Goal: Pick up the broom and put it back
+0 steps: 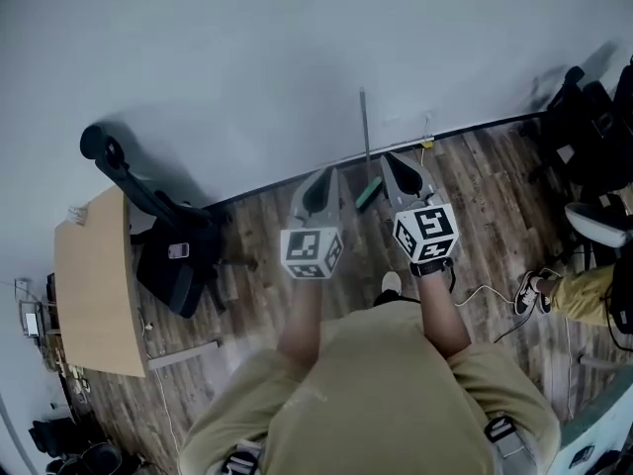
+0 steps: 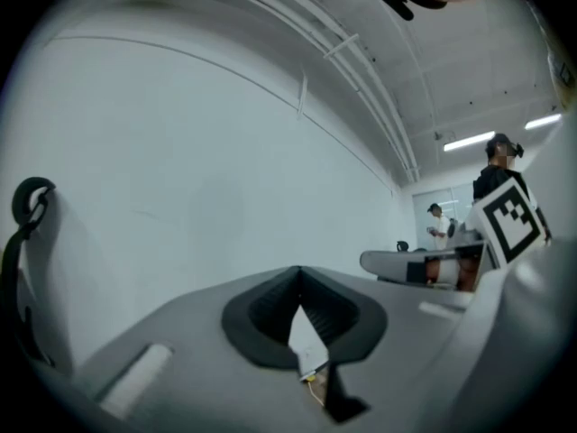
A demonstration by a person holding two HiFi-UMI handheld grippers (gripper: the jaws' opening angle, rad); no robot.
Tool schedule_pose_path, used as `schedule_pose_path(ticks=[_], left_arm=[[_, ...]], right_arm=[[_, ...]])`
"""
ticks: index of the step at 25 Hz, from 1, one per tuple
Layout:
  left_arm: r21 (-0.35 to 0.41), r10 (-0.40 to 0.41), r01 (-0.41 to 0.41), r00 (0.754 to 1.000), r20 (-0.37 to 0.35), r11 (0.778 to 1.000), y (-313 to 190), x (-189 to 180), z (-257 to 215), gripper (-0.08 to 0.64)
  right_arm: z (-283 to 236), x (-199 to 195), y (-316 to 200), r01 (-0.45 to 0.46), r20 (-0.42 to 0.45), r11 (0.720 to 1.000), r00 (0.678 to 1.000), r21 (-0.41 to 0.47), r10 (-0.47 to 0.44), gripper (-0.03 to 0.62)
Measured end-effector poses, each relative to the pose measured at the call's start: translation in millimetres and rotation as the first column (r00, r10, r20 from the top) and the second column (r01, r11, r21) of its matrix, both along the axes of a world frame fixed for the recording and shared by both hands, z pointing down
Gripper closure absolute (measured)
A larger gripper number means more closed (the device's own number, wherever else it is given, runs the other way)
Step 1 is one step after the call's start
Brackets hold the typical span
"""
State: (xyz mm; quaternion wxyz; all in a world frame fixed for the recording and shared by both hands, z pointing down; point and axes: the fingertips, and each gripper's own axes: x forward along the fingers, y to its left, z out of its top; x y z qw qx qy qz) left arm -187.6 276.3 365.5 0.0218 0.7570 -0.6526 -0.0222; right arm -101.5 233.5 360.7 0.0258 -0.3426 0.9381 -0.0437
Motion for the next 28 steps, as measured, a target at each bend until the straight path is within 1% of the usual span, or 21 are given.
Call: schedule_pose_path(ticks=[2, 4, 6, 10, 14, 16, 20, 24, 26, 28], left_arm=[[0.010, -0.002, 0.002, 0.999, 0.050, 1.000, -25, 11, -8, 0.558], [0.008, -0.002, 0.002, 0.995, 0.100, 1.000, -42, 24, -7, 0.558], [-0.014, -0.006, 0.007, 0.994, 0.106, 1.000, -58, 31, 5, 0.558], [-0.070, -0.036, 0.039, 0.998, 0.046, 0.997, -94, 13, 26, 0.558], [-0.081, -0.043, 0.042, 0.999, -0.001, 0.996, -140, -12, 40, 0.558], [-0.087, -0.030, 0.028, 0.999, -0.024, 0.996, -167, -22, 48, 0.558], [-0.087, 0.023, -0.028, 0.998, -0.059, 0.996, -217, -38, 54, 0.558], [-0.098, 0.049, -0.056, 0.996, -0.068, 0.994, -275, -73, 70, 0.558], [-0.107, 0.059, -0.069, 0.993, -0.098, 0.992, -302, -90, 81, 0.558], [-0.116, 0.084, -0.096, 0.991, -0.102, 0.989, -323, -101, 89, 0.557]], right_arm=[[-9, 2, -30, 0.014, 0.021, 1.000, 1.000, 0.012, -0.014, 0.588], [-9, 8, -55, 0.017, 0.023, 1.000, 1.000, 0.017, -0.018, 0.588], [1, 14, -77, 0.012, 0.011, 1.000, 1.000, 0.010, -0.012, 0.588], [21, 13, -112, 0.019, 0.022, 0.999, 1.000, -0.048, -0.017, 0.588], [37, -2, -150, 0.008, 0.001, 0.998, 1.000, -0.068, -0.008, 0.588], [44, -14, -174, -0.001, -0.025, 0.998, 1.000, -0.066, 0.000, 0.588], [50, -41, -222, -0.029, -0.071, 0.997, 0.997, -0.069, 0.024, 0.588], [53, -74, -266, -0.046, -0.130, 0.998, 0.991, -0.046, 0.039, 0.588], [60, -86, -291, -0.076, -0.160, 0.996, 0.985, -0.043, 0.069, 0.588], [72, -96, -314, -0.115, -0.173, 0.991, 0.980, -0.064, 0.103, 0.588]])
